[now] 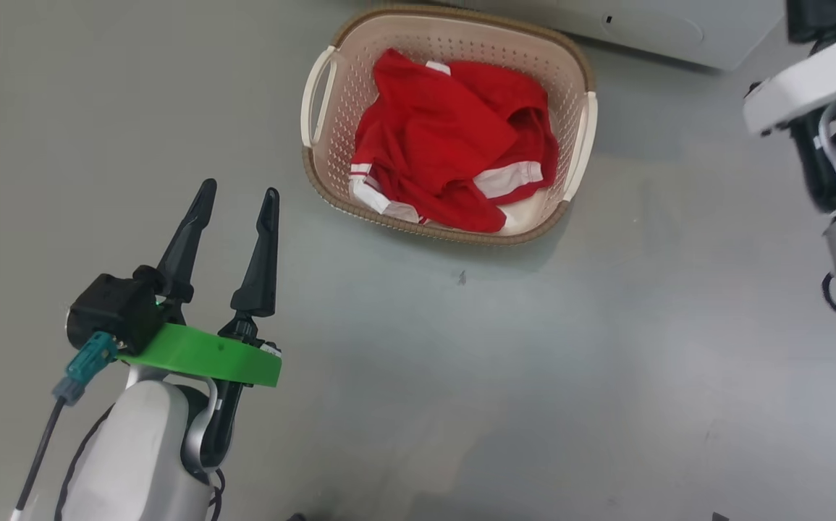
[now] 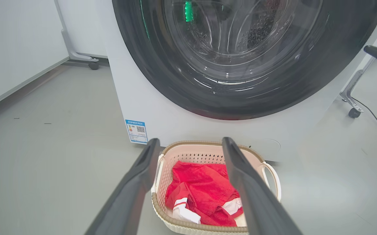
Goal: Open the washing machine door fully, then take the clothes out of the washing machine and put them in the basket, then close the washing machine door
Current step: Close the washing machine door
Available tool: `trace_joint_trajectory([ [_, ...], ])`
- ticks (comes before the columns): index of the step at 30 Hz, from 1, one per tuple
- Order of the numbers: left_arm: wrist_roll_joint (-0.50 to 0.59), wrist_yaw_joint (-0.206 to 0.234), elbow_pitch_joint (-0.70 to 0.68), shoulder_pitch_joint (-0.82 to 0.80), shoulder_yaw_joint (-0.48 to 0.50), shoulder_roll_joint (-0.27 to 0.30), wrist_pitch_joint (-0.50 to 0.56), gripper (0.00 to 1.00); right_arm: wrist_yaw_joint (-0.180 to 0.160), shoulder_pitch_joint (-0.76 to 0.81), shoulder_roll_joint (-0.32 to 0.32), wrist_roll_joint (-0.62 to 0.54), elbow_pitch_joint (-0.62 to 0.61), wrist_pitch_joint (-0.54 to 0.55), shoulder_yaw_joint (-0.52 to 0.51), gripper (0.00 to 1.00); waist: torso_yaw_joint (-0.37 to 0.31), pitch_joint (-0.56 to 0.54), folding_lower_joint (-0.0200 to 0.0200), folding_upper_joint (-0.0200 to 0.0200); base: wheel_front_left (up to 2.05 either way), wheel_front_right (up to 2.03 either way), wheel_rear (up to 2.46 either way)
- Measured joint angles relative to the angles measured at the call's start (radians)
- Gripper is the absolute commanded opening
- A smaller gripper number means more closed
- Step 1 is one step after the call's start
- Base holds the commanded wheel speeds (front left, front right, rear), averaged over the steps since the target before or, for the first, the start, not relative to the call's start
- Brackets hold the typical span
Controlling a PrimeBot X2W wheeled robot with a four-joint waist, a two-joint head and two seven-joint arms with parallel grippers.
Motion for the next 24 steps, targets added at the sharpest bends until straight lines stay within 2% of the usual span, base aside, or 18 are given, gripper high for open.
trace_joint_trajectory([
  [8, 0.024, 0.0, 0.005, 0.007, 0.016, 0.03, 0.0, 1.0, -0.002, 0.164, 0.063, 0.022, -0.006, -0.009, -0.001, 0.0, -0.06, -0.107, 0.0, 0.0, 0.0, 0.0, 0.0],
  [14, 0.04, 0.0, 0.008, 0.041, 0.031, 0.05, 0.0, 1.0, -0.025, 0.25, 0.1, 0.024, -0.067, -0.009, -0.031, 0.0, -0.111, -0.184, 0.0, 0.0, 0.0, 0.0, 0.0],
  [24, 0.055, 0.0, 0.038, 0.164, 0.046, 0.071, 0.0, 1.0, -0.045, 0.467, 0.15, 0.053, -0.13, -0.009, -0.1, 0.0, -0.196, -0.322, 0.0, 0.0, 0.0, 0.0, 0.0],
])
